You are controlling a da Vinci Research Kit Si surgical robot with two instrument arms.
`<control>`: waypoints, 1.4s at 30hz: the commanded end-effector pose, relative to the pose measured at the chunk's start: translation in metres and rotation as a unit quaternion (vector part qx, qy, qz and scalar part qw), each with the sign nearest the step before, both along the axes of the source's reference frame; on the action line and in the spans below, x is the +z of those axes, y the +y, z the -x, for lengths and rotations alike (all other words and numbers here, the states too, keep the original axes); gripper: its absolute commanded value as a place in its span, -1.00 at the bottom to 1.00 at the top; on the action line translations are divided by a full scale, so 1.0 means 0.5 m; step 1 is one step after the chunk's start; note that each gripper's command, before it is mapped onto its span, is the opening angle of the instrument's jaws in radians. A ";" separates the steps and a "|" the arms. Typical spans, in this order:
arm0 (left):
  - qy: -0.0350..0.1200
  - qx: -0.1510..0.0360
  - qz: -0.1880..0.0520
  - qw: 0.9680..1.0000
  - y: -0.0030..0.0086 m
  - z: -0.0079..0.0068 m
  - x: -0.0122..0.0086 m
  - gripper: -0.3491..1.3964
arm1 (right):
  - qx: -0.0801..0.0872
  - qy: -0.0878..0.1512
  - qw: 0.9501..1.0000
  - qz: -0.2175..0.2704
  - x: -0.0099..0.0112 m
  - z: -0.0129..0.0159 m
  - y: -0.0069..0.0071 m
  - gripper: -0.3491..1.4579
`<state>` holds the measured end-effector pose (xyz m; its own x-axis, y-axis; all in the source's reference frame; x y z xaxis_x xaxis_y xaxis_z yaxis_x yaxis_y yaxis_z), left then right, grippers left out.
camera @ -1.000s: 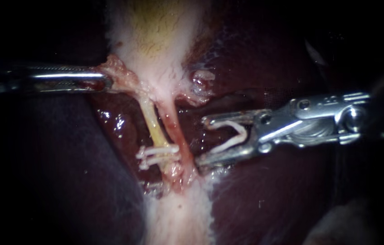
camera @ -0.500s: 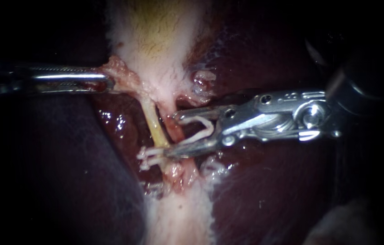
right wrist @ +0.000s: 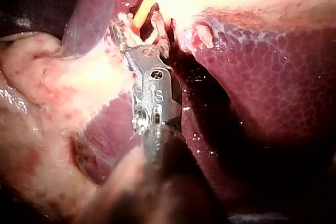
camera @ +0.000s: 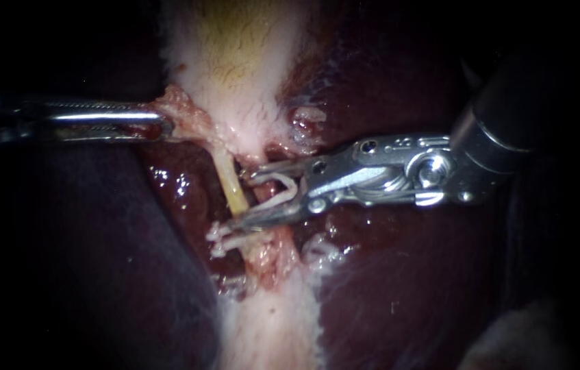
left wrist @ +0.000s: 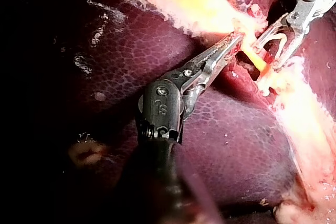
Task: Clipping third clip left tube
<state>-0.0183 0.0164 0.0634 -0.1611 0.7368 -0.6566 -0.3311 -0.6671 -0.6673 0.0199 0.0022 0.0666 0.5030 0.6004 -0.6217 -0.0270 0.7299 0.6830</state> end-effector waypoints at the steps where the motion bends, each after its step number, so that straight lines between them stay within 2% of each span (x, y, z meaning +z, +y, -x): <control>1: 0.000 0.000 0.000 1.000 0.0000 0.0000 0.0000 -1.00 | 0.001 -0.001 1.000 0.001 0.0003 0.0000 0.0003 -0.12; 10: 0.000 -0.001 0.000 1.000 0.0000 0.0004 0.0000 -1.00 | 0.008 -0.001 1.000 0.002 0.0018 -0.0025 0.0020 -0.11; 19: 0.000 0.000 0.000 1.000 0.0000 0.0008 -0.0002 -1.00 | 0.040 0.042 0.998 0.002 0.0018 -0.0077 0.0025 -0.07; 26: 0.000 0.000 0.000 1.000 0.0000 0.0008 -0.0001 -1.00 | 0.061 0.069 0.996 -0.010 0.0007 -0.0085 0.0026 -0.07; 28: 0.000 0.000 0.000 1.000 0.0000 0.0008 -0.0001 -1.00 | 0.063 0.076 0.995 -0.017 0.0001 -0.0086 0.0024 -0.07; 30: 0.000 0.000 0.000 1.000 0.0000 0.0008 -0.0001 -1.00 | 0.068 0.096 0.993 -0.032 -0.0008 -0.0088 0.0021 -0.07; 32: 0.000 0.000 0.000 1.000 0.0000 0.0008 -0.0001 -1.00 | 0.059 0.123 0.989 -0.055 -0.0024 -0.0090 0.0018 -0.07; 35: 0.000 0.000 0.000 1.000 0.0000 0.0007 -0.0001 -1.00 | 0.051 0.147 0.985 -0.071 -0.0054 -0.0093 0.0017 -0.07; 39: 0.000 0.000 0.000 1.000 0.0000 0.0007 -0.0001 -1.00 | 0.053 0.167 0.982 -0.076 -0.0097 -0.0097 0.0019 -0.08; 42: 0.000 0.000 0.000 1.000 0.0000 0.0006 0.0000 -1.00 | 0.054 0.172 0.980 -0.078 -0.0118 -0.0099 0.0023 -0.09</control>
